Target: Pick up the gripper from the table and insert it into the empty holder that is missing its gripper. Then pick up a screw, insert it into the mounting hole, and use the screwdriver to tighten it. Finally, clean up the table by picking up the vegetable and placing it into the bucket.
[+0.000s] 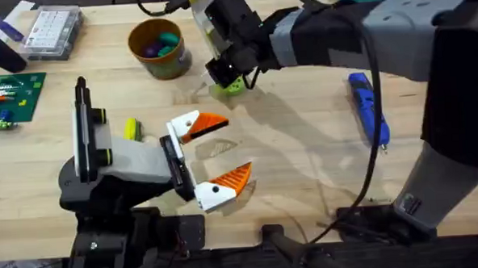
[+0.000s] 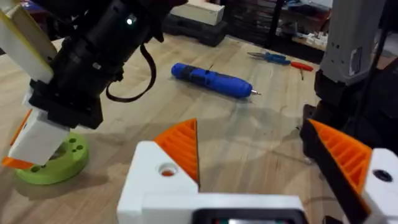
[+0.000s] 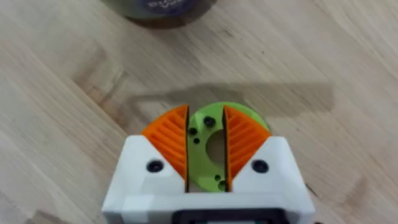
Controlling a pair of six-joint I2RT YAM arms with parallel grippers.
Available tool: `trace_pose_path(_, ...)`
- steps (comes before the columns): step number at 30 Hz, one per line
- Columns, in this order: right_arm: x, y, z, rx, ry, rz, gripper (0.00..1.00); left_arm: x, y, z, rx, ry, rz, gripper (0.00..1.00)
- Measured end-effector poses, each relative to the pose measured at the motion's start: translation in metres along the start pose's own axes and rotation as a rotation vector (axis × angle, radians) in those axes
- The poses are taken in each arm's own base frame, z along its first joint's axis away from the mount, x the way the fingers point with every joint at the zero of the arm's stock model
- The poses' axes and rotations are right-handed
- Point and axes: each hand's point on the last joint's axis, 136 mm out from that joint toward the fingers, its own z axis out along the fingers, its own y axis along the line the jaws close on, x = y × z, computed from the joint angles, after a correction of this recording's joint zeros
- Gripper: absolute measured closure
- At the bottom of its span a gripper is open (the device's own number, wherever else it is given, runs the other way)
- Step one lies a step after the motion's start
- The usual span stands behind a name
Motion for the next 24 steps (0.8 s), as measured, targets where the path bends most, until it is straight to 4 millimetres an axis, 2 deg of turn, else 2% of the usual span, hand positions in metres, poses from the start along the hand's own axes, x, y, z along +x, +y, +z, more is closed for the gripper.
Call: trace_pose_path(24,0.0002,-0.0023,0.0003,0.011,0.0,-0.002,0.768,0.0,0.0,0.0,0.0,0.0,0.0,0.014)
